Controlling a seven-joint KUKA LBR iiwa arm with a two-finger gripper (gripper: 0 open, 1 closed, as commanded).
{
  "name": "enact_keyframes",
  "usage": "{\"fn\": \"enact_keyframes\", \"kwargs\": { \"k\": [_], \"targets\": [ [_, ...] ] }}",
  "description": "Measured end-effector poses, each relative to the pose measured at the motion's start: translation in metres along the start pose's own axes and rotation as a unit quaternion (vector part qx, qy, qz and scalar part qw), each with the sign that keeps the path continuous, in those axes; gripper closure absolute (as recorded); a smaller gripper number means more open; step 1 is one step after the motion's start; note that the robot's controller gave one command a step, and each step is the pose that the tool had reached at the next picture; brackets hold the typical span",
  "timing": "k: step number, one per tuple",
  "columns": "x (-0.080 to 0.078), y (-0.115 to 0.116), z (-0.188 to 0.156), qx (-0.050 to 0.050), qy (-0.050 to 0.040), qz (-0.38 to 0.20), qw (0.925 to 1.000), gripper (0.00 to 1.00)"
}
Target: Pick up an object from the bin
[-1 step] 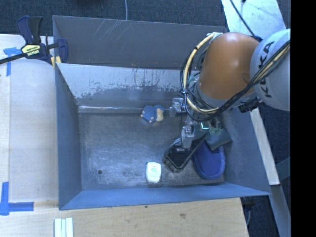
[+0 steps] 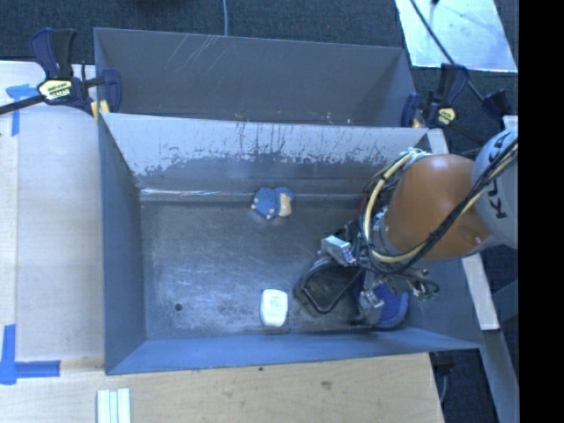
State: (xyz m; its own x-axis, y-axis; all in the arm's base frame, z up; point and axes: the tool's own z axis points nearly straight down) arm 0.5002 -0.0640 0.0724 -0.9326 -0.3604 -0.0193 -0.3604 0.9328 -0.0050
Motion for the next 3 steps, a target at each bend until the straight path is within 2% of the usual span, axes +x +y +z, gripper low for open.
{"fn": "enact_keyframes", "kwargs": {
  "k": [1,2,3],
  "targets": [
    [0.022,-0.023,-0.030,-0.001,0.0050,0.005,1.0000,0.00],
    [0.011,-0.057,-0.035,-0.004,0.0096,0.142,0.9898,0.00],
    [0.034,-0.060,0.000,-0.004,0.0030,-0.043,0.9991,0.00]
  ]
}}
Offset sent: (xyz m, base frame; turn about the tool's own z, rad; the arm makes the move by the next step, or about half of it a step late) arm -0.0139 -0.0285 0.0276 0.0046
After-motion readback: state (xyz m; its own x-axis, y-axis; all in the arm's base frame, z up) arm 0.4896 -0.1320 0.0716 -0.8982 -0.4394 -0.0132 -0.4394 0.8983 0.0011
